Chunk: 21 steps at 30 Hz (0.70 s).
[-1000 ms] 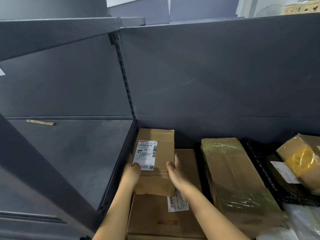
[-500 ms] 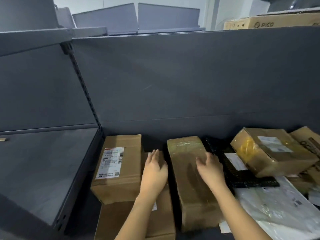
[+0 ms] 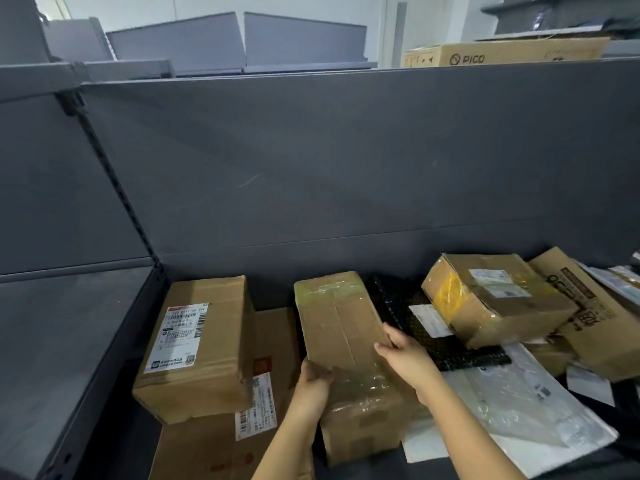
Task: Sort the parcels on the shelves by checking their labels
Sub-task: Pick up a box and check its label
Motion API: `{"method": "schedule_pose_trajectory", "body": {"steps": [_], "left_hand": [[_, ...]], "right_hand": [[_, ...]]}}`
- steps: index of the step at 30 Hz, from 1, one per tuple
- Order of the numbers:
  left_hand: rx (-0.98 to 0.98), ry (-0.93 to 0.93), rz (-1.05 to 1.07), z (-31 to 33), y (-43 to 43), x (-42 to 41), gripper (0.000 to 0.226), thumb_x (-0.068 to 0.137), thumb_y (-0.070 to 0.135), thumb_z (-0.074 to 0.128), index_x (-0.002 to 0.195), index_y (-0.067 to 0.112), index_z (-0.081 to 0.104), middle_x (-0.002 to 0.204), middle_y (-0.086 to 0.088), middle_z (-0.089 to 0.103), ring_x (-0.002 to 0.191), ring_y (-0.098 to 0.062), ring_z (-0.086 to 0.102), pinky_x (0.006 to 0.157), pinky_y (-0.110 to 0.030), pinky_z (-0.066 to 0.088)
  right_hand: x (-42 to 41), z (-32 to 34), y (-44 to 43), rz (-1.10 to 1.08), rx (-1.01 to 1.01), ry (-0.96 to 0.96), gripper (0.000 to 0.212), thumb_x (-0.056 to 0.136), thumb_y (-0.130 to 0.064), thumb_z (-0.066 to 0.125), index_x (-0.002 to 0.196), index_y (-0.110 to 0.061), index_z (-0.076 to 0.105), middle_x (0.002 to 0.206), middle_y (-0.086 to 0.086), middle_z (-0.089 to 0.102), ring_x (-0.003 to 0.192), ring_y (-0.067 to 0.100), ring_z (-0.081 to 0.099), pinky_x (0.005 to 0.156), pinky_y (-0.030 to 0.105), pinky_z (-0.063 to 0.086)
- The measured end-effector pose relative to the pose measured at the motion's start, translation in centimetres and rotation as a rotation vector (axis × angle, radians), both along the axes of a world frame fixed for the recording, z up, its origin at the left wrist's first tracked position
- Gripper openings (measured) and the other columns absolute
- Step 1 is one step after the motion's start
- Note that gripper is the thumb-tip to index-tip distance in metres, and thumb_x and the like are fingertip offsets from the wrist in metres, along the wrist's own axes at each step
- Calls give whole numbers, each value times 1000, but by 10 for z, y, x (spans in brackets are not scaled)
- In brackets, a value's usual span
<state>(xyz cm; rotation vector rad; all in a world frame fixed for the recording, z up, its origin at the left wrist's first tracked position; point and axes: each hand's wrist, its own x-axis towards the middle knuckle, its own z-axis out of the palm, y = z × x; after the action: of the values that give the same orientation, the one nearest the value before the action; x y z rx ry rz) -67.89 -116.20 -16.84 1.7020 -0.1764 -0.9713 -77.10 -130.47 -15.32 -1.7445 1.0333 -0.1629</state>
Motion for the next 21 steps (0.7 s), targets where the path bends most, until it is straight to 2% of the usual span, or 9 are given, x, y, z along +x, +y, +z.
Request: {"method": "schedule_pose_trajectory", "body": {"steps": [5,8,11,14,15,18,21], "left_hand": [[-106,-182,-68,27,10,-6,45,97,20,49,139,23,35,128,6,56,118,-14,53,106,-33,39],[-188,-298,-82,50,12,-7,45,98,22,46,141,30,36,127,12,58,118,-9,54,108,-37,39],[-274,-377,-69,70,14,-8,44,98,19,47,139,32,40,125,11,61,117,-8,56,107,-39,41],[-330,-377,-47,80,17,-10,42,98,18,46,137,33,43,123,11,63,115,-9,58,104,-39,44],[-351,-367,-41,81,19,-11,42,98,18,46,136,34,43,122,11,63,115,-9,59,104,-38,44],[-410,-335,-57,89,21,-14,39,100,21,41,136,35,45,124,12,63,116,-9,59,102,-37,45],[-501,-172,-39,93,22,-13,35,101,31,34,130,38,53,123,10,65,112,-9,63,86,-26,55]], "right_hand": [[-20,28,11,-54,-13,-201,61,90,-33,61,145,-34,34,150,-10,37,138,14,34,107,31,30],[-25,54,20,-71,-84,-248,66,88,-41,61,146,-33,31,150,-12,35,138,12,34,106,31,31],[-26,82,28,-59,-162,-285,68,88,-43,60,148,-30,28,144,-17,40,132,7,39,99,26,33],[-27,100,34,-39,-215,-342,63,90,-40,58,146,-30,32,119,-26,41,110,-4,37,90,20,31],[-28,103,35,-33,-238,-352,63,90,-40,58,146,-30,32,119,-26,40,110,-5,35,90,19,31],[-31,107,36,-53,-289,-364,67,88,-42,60,147,-28,30,141,-18,41,126,0,38,97,21,32],[-36,103,33,-110,-298,-373,64,89,-38,60,146,-29,33,145,-13,43,128,5,41,100,26,36]]}}
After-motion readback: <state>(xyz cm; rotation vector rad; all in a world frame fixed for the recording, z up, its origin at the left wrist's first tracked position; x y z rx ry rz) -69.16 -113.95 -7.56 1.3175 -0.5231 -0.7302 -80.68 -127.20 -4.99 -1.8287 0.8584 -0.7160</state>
